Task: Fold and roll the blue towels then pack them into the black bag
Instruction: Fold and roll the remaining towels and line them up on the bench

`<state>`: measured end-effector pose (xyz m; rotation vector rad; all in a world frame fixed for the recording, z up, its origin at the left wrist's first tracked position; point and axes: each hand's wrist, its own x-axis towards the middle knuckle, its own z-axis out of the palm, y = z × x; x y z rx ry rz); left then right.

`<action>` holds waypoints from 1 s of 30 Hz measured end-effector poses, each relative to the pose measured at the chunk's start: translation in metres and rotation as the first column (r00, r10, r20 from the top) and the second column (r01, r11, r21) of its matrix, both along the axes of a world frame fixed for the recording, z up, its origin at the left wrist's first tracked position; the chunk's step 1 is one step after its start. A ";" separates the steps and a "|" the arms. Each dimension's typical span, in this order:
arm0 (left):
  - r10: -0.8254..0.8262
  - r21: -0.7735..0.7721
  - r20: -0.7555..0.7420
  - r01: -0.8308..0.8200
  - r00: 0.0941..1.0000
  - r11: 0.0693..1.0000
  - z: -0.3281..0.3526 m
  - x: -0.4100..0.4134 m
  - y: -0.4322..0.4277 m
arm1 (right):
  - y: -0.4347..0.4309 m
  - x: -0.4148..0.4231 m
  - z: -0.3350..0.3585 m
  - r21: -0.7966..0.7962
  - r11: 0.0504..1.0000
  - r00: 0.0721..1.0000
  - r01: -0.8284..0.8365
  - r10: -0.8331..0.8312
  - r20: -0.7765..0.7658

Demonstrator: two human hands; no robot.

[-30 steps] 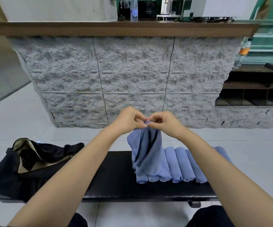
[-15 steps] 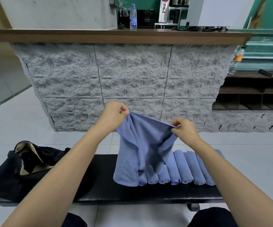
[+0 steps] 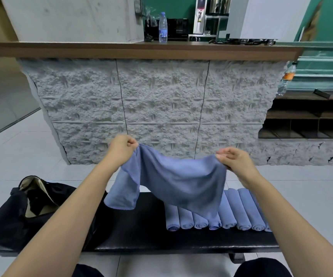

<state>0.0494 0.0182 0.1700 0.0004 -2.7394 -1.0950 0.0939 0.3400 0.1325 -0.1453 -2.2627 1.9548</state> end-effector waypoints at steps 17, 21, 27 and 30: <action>-0.439 0.613 0.077 0.305 0.895 0.729 -0.009 0.034 0.049 | -0.096 0.000 0.020 0.198 0.935 0.948 -0.295 0.312 -0.062; -0.427 0.889 0.126 0.089 0.895 0.449 -0.016 0.038 0.053 | -0.092 -0.003 0.012 0.007 0.984 0.982 -0.179 0.179 -0.052; -0.314 0.962 0.232 -0.170 0.921 0.215 -0.029 0.043 0.066 | -0.097 0.001 0.007 -0.065 0.992 0.994 -0.109 0.108 -0.024; -0.206 0.951 0.284 -0.248 0.936 0.185 -0.033 0.041 0.066 | -0.092 -0.005 0.004 0.042 0.995 0.996 0.092 -0.091 -0.026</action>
